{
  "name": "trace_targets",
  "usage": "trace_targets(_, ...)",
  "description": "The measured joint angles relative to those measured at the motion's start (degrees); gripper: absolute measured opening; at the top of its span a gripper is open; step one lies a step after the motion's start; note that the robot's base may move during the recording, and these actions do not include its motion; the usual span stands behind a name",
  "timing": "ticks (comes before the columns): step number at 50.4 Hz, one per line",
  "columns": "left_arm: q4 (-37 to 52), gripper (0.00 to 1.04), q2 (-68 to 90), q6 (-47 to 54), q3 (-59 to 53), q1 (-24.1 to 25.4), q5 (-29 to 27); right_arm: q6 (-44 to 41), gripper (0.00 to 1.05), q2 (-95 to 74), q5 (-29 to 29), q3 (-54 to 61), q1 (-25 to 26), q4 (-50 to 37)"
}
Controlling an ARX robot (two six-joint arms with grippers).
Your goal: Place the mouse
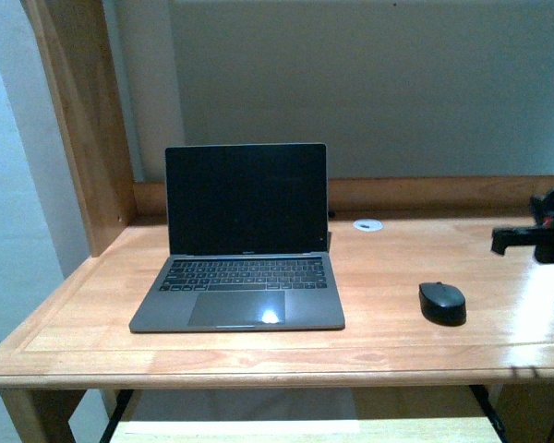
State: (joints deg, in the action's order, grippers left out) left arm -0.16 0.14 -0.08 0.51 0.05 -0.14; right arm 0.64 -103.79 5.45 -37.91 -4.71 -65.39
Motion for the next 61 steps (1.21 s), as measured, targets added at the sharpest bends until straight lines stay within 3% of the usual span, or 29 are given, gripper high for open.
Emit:
trace_targets(4,0.00,0.98,0.00,0.00,0.00,0.00,0.00,-0.52,0.02,8.11,-1.42,6.67,0.02,-2.51)
trace_targets(17,0.00,0.98,0.00,0.00,0.00,0.00,0.02,-0.52,0.02,24.41,-5.29,24.17,4.63,-0.42)
trace_targets(27,0.02,0.98,0.00,0.00,0.00,0.00,0.07,-0.52,0.02,38.71,-5.49,31.69,4.76,7.02)
trace_targets(61,0.02,0.98,0.00,0.00,0.00,0.00,0.09,-0.52,0.02,64.24,-5.49,36.98,4.76,27.17)
